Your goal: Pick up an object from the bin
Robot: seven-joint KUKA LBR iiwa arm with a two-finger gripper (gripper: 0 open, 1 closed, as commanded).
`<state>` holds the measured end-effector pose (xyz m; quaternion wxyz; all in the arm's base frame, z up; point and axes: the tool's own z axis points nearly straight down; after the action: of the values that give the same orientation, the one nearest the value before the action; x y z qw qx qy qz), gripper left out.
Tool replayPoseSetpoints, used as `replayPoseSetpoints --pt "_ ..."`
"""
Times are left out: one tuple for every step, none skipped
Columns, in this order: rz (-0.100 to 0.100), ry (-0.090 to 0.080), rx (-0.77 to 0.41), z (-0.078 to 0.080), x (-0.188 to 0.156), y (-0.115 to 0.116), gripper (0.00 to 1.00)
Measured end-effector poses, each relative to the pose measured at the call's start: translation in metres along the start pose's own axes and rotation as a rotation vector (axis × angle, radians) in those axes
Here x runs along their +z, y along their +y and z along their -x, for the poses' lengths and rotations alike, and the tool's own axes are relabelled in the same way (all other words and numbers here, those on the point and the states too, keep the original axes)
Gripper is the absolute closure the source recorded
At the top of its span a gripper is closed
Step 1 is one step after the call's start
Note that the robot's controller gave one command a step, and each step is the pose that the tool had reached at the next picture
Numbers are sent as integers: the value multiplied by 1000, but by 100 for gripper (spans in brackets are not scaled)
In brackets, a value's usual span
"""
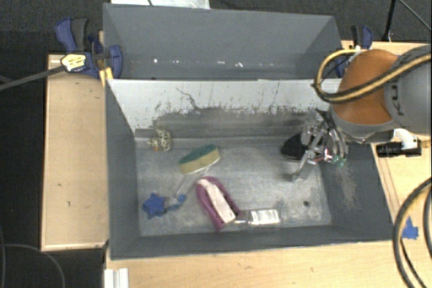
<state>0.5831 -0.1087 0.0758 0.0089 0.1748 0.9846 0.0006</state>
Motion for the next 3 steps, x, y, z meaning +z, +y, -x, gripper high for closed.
replayPoseSetpoints --pt "0 8 -2 -2 0 0 100" --pt "-2 6 -8 -3 -116 3 100" --pt "-3 14 -8 -5 -111 2 0"
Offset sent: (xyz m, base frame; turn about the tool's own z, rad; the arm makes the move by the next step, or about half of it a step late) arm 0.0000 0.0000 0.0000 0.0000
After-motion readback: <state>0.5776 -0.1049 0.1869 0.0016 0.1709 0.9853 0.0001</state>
